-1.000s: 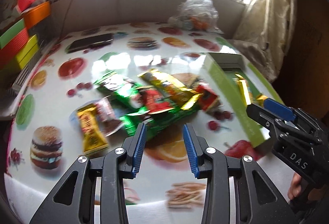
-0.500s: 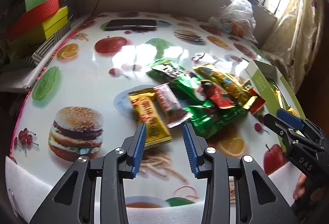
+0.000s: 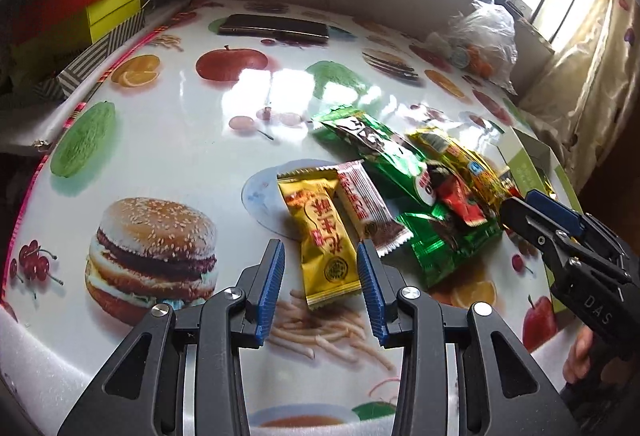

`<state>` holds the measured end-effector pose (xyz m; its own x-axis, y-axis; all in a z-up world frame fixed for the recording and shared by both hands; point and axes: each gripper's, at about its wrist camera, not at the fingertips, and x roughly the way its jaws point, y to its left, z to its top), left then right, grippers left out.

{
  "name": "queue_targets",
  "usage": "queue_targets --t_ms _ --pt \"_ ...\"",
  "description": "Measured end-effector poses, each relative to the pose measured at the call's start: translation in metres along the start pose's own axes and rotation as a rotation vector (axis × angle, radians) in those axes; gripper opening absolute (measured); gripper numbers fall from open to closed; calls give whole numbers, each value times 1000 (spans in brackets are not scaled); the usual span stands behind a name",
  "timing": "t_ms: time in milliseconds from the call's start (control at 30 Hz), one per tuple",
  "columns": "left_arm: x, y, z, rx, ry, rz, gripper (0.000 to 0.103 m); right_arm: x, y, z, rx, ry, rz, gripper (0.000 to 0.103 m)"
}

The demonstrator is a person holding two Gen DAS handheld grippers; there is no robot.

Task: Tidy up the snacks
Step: 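Grasp a red snack packet with the right gripper while the left gripper grasps a yellow pillow pack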

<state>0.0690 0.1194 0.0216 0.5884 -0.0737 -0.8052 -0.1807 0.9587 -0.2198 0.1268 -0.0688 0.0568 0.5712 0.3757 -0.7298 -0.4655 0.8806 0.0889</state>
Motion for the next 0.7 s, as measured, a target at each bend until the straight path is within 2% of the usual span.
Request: queue_targets --t_ms 267,700 --pt "11 5 8 -31 15 -1 39 23 12 13 -33 26 38 48" --pt "19 6 14 -34 20 17 39 49 14 15 -33 79 80 34"
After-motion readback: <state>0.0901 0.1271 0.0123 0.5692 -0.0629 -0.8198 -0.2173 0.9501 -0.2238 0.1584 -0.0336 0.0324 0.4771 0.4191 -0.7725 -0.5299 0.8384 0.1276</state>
